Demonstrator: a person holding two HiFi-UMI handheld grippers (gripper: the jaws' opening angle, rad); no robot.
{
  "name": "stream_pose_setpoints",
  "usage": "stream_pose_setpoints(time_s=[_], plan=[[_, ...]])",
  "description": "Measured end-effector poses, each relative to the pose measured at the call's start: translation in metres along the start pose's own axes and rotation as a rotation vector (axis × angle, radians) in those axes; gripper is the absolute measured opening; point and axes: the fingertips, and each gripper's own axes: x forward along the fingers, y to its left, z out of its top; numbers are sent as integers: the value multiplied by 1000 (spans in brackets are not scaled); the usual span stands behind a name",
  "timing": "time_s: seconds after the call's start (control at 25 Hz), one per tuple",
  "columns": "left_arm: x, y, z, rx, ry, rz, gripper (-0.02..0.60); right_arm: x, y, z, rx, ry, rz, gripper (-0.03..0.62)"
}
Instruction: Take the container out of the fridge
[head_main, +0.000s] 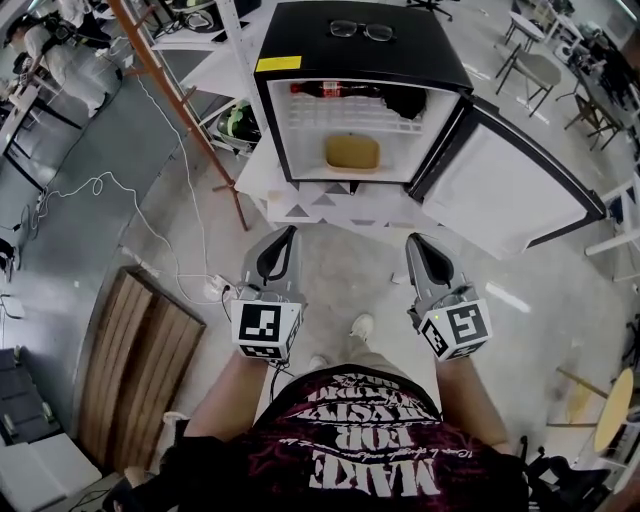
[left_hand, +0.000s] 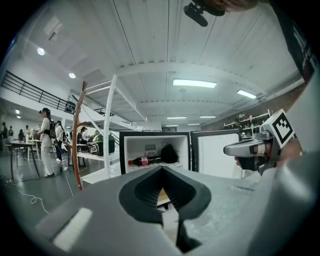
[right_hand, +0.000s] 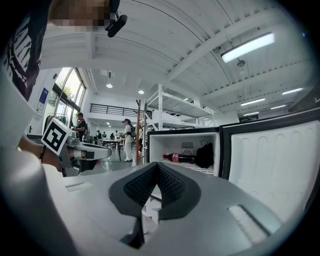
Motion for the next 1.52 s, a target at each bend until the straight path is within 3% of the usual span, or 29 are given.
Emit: stream_pose_setpoints(time_s=[1.12, 1.52], plan=[[98, -5, 21, 18, 12, 103, 0, 72, -85, 13, 5, -15, 132, 28], [108, 11, 4, -20, 59, 129, 0, 94, -94, 5, 22, 16, 144, 28]])
